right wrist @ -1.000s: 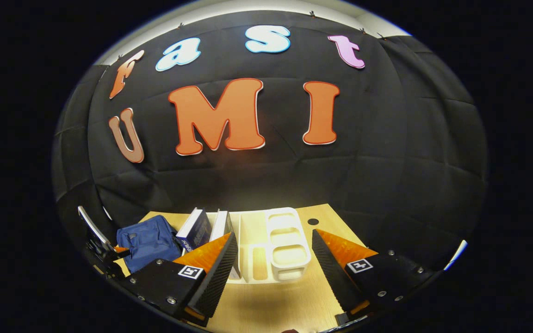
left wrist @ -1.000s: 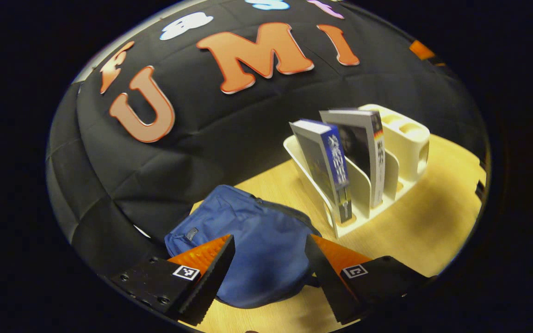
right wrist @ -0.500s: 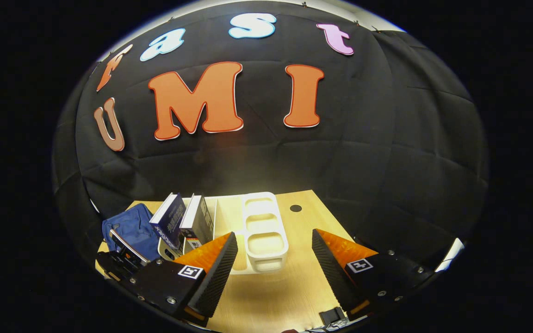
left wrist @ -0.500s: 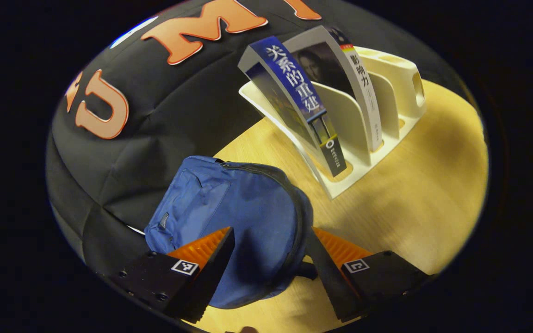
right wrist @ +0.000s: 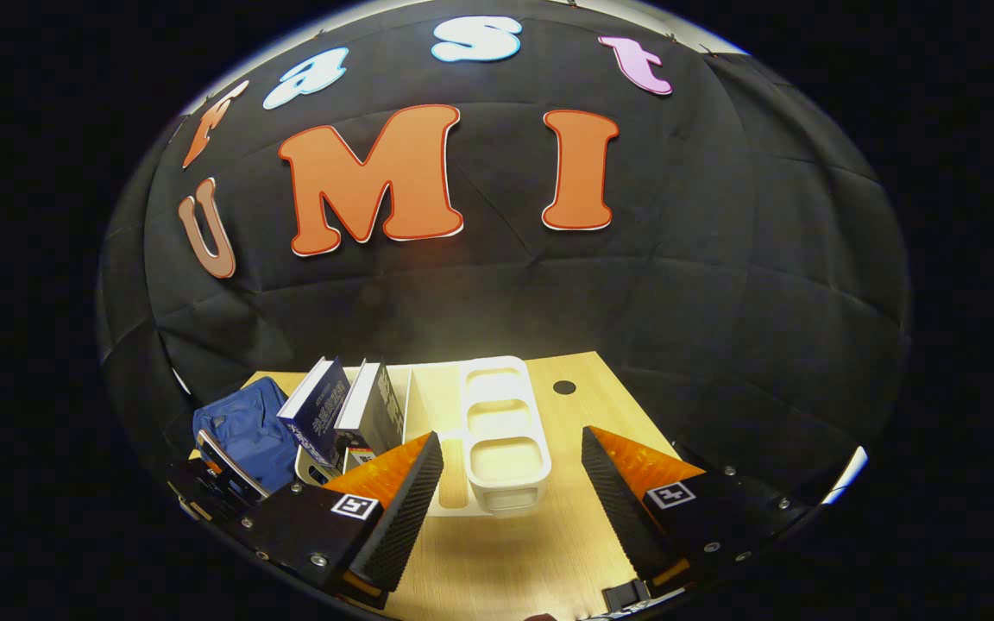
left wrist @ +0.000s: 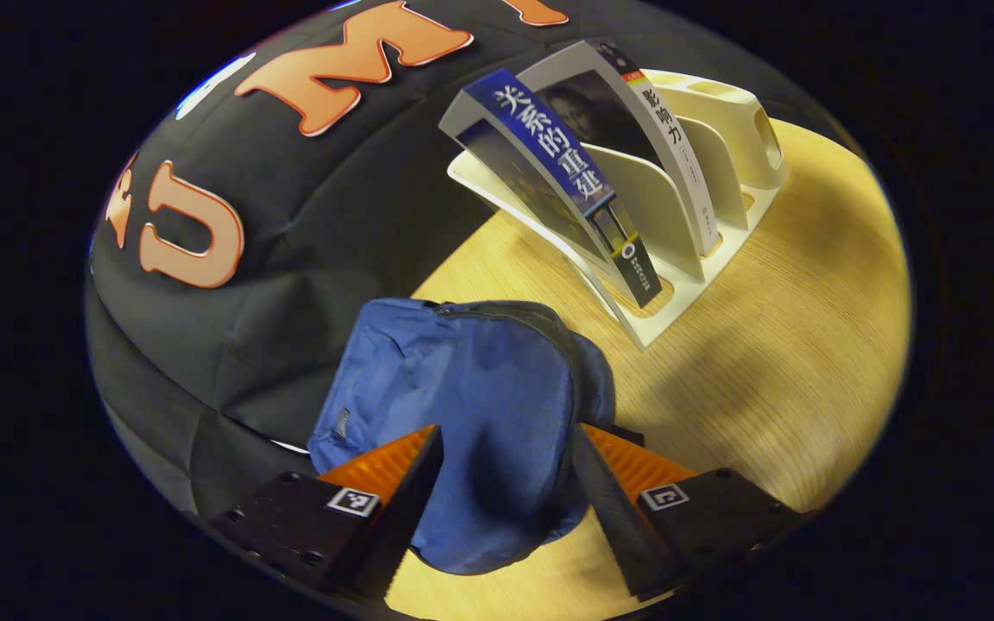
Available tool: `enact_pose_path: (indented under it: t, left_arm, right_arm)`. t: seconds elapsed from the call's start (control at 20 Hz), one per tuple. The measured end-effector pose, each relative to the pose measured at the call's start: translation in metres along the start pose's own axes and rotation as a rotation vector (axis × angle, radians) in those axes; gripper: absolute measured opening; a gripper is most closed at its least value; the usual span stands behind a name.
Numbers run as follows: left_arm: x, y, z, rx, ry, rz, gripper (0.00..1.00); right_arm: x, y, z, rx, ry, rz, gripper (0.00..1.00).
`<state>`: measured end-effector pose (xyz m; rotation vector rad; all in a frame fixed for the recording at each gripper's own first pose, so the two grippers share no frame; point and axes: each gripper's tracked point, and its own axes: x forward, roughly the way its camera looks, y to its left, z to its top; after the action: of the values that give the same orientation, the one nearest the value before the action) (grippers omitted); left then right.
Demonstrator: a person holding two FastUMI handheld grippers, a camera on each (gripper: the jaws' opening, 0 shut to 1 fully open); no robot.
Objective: Open the schoolbag, grab two books from the bookshelf and put them into the schoolbag.
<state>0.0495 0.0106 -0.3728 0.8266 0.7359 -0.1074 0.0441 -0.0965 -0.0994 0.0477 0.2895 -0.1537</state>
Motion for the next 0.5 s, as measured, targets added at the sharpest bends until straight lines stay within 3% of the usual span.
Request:
enact_pose_path:
  t: [0.1, 0.15, 0.2, 0.25, 0.3, 0.5]
  left_arm:
    - [0.0089, -0.0045, -0.0033, 0.000, 0.021, -0.009, 0.31]
    - [0.0066, -0.0062, -0.0048, 0.004, 0.033, -0.011, 0.41]
    - [0.0089, -0.0056, -0.0057, 0.018, 0.048, -0.004, 0.29]
    - [0.0104, -0.0051, -0.0088, 0.028, 0.067, -0.004, 0.29]
    - [0.0110, -0.0093, -0.0102, 0.049, 0.081, -0.025, 0.10]
    - [0.0043, -0.0022, -0.0043, 0.082, 0.066, -0.060, 0.07]
  right_arm:
    - [0.0001, -0.0017, 0.0013, 0.005, -0.001, -0.002, 0.97]
    - [0.0006, -0.0034, 0.0019, 0.008, -0.002, -0.006, 0.97]
    - [0.0003, -0.0048, 0.0014, 0.010, -0.001, -0.009, 0.97]
    - [0.0006, -0.0068, 0.0015, 0.012, -0.001, -0.012, 0.97]
    - [0.0004, -0.0079, 0.0012, 0.013, -0.002, -0.014, 0.97]
    - [-0.0019, -0.0091, 0.0036, 0.018, -0.010, -0.003, 0.97]
